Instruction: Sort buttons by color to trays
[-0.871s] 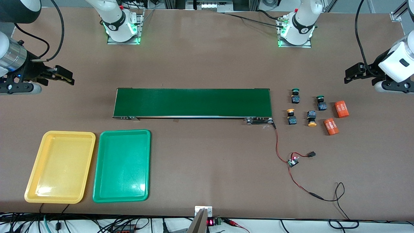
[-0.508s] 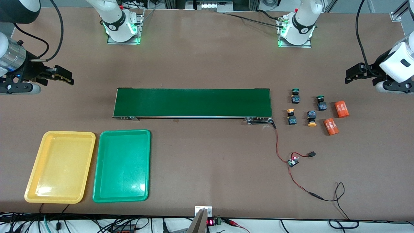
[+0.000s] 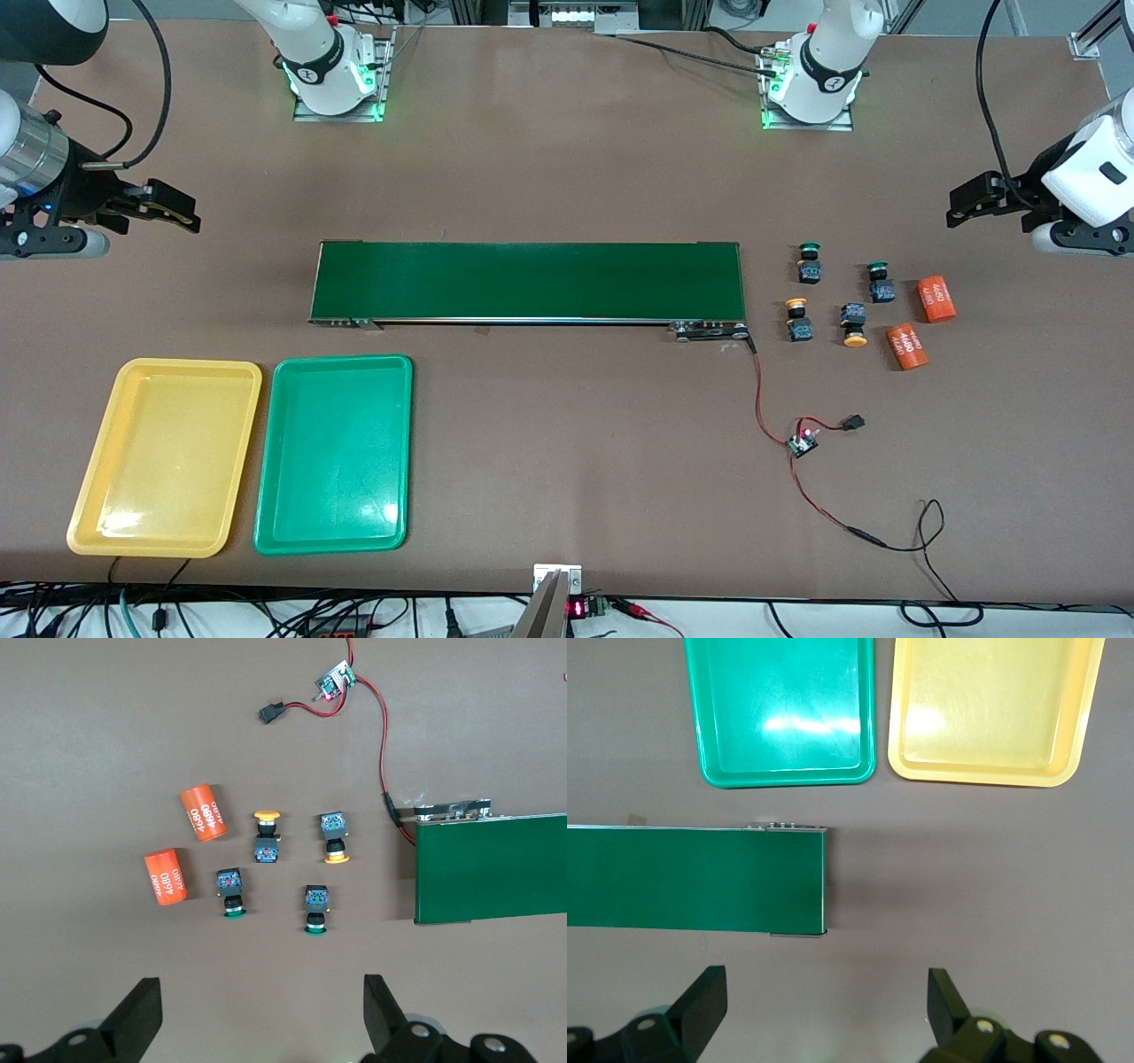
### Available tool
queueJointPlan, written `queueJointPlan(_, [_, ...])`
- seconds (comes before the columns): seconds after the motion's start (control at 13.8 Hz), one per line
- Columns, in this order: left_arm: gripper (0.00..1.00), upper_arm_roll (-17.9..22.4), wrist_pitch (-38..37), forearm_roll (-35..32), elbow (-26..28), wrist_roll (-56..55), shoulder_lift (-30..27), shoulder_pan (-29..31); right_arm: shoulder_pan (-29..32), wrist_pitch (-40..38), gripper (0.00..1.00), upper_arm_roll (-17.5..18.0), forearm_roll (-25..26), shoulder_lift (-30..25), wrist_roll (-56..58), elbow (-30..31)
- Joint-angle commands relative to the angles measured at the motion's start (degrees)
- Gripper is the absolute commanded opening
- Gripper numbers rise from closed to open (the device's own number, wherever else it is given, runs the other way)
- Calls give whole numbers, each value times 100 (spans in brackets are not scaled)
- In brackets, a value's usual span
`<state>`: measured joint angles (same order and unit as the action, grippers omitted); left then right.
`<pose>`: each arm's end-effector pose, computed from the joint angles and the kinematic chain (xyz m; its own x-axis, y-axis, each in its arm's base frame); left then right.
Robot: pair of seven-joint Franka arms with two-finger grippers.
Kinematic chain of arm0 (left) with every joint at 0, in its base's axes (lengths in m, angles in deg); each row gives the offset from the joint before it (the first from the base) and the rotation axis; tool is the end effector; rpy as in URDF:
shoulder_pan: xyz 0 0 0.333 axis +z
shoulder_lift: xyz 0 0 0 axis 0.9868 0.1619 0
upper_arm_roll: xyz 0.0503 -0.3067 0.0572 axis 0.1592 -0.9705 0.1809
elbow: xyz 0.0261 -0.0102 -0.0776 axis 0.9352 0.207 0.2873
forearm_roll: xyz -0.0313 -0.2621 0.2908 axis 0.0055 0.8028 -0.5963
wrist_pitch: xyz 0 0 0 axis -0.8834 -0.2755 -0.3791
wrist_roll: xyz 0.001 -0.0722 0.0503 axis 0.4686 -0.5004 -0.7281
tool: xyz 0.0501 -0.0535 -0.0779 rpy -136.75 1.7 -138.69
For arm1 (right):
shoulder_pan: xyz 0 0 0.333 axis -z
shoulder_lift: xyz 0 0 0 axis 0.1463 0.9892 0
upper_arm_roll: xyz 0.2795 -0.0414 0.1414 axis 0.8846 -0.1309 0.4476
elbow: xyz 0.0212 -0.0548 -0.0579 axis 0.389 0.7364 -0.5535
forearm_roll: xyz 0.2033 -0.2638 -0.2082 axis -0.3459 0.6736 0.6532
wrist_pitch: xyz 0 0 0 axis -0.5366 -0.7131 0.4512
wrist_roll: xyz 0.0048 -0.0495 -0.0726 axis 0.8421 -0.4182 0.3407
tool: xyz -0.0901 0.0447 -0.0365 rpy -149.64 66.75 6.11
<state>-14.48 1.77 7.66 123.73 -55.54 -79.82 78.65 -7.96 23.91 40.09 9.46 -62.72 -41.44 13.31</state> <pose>0.5476 0.0037 0.5765 0.9931 -0.0506 -0.1058 -0.0493 -0.9987 0.0142 0.5568 0.0151 0.5612 0.9964 0.0145 -0.0832 0.0132 -0.9998 -0.0158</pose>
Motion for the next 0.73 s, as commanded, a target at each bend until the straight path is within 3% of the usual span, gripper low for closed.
queueJointPlan(0.0, [100,-40,-90,-107,-57,-47,33,1,16,-76,100,-1,5,-34,-63,-17])
queueJointPlan(0.36, [100,-14,-11,-124,215,-38,112,62,16,-85,100,-18,5,-7,-2,-17])
queueJointPlan(0.65, [100,48,68,-782,241,-91,769,203,25,-68,100,-36,5,54,-2,-26])
